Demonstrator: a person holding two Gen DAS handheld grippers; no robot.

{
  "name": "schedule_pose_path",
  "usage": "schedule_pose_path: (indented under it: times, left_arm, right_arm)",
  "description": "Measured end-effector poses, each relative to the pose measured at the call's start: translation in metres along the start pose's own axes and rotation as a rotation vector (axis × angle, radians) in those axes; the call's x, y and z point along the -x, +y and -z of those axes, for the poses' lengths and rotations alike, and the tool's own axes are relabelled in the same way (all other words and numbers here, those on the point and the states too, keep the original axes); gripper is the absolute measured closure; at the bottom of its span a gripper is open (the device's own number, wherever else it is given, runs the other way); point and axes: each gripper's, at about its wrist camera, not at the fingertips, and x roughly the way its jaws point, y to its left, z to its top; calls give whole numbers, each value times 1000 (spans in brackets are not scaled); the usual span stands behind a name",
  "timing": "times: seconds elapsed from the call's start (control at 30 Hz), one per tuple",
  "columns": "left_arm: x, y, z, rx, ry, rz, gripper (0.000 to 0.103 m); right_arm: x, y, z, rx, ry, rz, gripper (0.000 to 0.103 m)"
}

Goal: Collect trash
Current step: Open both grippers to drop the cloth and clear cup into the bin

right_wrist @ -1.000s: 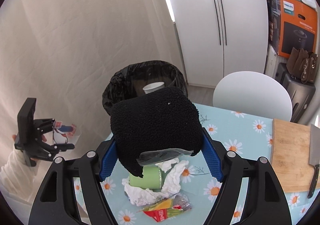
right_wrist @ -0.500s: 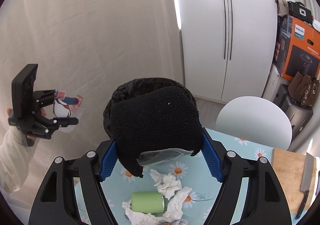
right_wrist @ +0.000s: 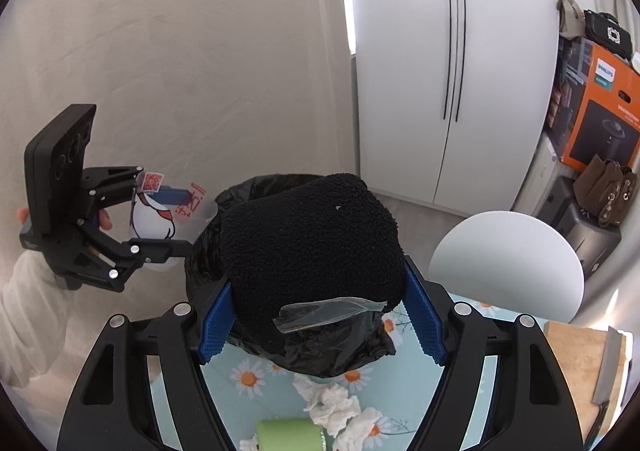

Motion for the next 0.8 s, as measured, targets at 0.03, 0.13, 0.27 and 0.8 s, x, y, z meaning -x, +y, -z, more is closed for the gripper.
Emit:
schedule_pose_path:
  times: [0.03,0.13,0.27,0.8]
  left_arm:
    - [-4,2,-1,-6,3,3,42]
    - [-19,8,-4,-21,24,7,41]
    - [-30,16,-6,-7,12,34,6]
    - [-24,0,31,2,34,6,6]
  right_arm:
    - [-5,-1,-3,0,6,2,33]
    - [-19,2,-10,-8,18,3,32]
    - [-34,5,-17,-15,-9,-1,15]
    - [-25,-1,20,-52,40,74,14]
